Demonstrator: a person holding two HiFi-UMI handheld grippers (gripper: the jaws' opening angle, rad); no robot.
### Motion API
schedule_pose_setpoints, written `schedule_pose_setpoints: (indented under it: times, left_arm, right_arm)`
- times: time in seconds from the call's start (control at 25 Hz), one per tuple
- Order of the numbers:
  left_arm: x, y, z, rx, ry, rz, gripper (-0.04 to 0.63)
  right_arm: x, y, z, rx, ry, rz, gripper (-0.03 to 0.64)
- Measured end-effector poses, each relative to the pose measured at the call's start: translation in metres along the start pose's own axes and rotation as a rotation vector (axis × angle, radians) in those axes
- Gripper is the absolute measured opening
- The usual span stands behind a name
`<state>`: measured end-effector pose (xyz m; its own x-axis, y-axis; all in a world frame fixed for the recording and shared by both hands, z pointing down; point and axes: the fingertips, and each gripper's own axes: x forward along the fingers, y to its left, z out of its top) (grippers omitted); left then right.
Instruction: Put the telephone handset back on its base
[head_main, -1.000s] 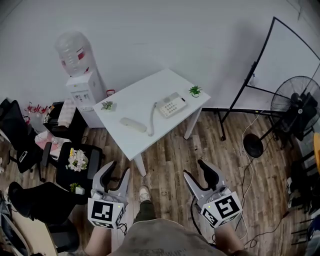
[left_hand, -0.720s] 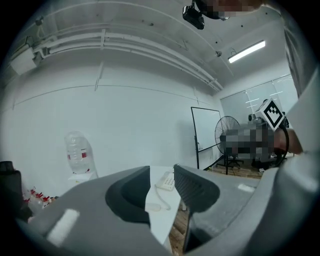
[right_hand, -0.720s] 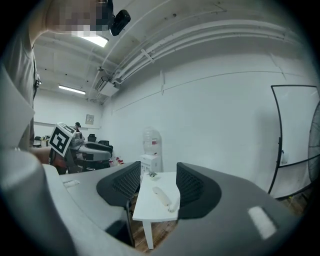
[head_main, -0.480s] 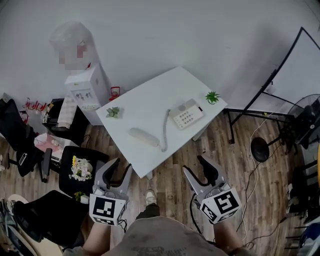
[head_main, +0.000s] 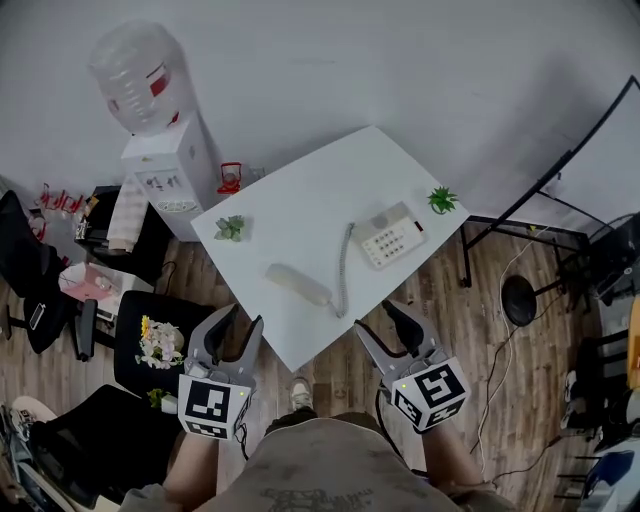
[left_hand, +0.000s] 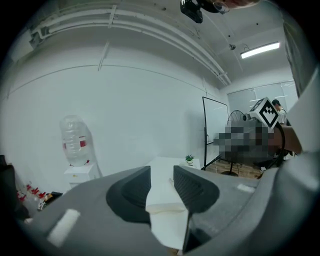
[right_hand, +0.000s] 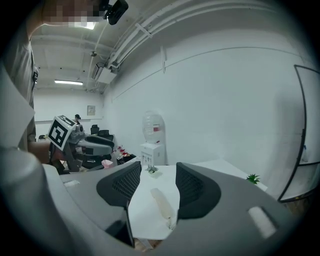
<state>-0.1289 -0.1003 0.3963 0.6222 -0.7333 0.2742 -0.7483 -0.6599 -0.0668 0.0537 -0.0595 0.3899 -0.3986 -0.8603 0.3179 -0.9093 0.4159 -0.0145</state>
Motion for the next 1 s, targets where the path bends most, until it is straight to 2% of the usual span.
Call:
schedule_pose_setpoints:
  times: [0.2,0.52,0.8,1.0]
  left_arm:
    - [0.007,0.02,-0.012,-0.024,0.024,0.024,0.143]
    - [0.022,0.036,-0.026,-0.078,0.075,0.078,0.097]
    - [0.033,0.057,-0.027,-0.114,0.117,0.21,0.06]
    - [0.046,0.064,-0.029,-0.13,0.146,0.304,0.059]
  right_arm:
    - [0.026,-0.005,0.0,0.008,0.029,0.001,0.244]
    - [0.065,-0.017,-0.021,0.019,0.103,0.08,0.244]
    - [0.113,-0.029,-0.031,-0.022,0.166,0.217,0.244]
    - [0.147,-0.04,-0.03,-0.049,0.184,0.322,0.245]
